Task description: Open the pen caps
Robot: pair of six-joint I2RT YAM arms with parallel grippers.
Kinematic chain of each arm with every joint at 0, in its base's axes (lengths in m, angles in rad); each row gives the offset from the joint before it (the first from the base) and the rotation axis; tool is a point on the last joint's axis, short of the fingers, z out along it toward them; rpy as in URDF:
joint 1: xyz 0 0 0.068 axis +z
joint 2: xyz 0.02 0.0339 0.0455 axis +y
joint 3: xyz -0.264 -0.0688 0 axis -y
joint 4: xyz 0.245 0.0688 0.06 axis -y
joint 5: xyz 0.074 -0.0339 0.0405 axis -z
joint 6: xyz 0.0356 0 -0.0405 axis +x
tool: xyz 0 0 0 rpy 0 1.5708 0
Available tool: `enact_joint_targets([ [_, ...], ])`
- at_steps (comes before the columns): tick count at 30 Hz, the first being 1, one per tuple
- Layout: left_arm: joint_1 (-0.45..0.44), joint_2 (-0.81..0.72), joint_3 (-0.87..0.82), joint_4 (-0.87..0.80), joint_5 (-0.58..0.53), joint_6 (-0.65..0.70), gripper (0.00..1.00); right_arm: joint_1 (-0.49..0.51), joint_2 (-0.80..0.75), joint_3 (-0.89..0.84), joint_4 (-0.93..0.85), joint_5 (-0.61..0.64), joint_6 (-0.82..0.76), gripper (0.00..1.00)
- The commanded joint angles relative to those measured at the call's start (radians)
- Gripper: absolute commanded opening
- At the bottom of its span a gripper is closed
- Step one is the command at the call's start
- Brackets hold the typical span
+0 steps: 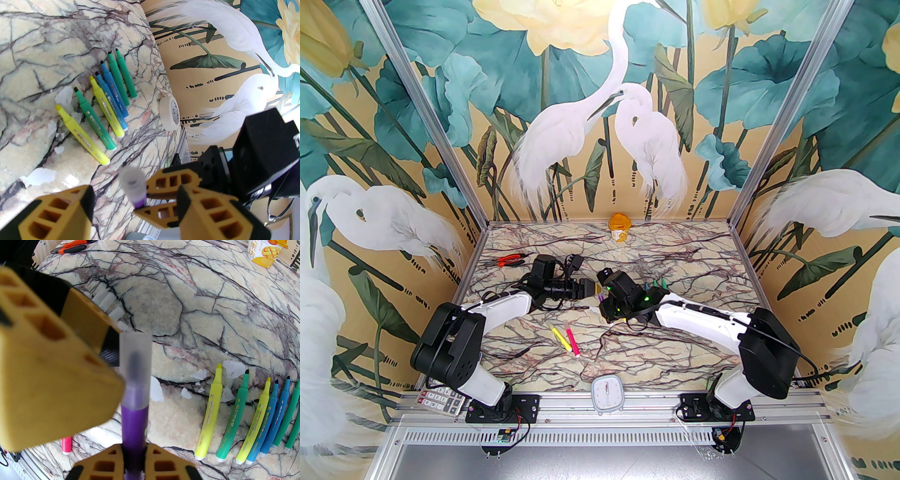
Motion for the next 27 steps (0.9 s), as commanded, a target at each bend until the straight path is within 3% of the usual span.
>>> enact_joint_targets([
  [1, -0.009, 0.019, 0.032, 0.035, 0.035, -0.016, 0.58, 0.008, -0.026, -0.009, 0.026, -0.018, -0.015, 0.12],
  [21, -0.02, 0.045, 0.042, 0.086, 0.07, -0.067, 0.21, 0.013, -0.051, -0.029, 0.051, 0.005, -0.022, 0.14],
  [27, -0.02, 0.044, 0.046, 0.093, 0.076, -0.082, 0.14, 0.013, -0.047, -0.046, 0.07, 0.031, -0.017, 0.37],
])
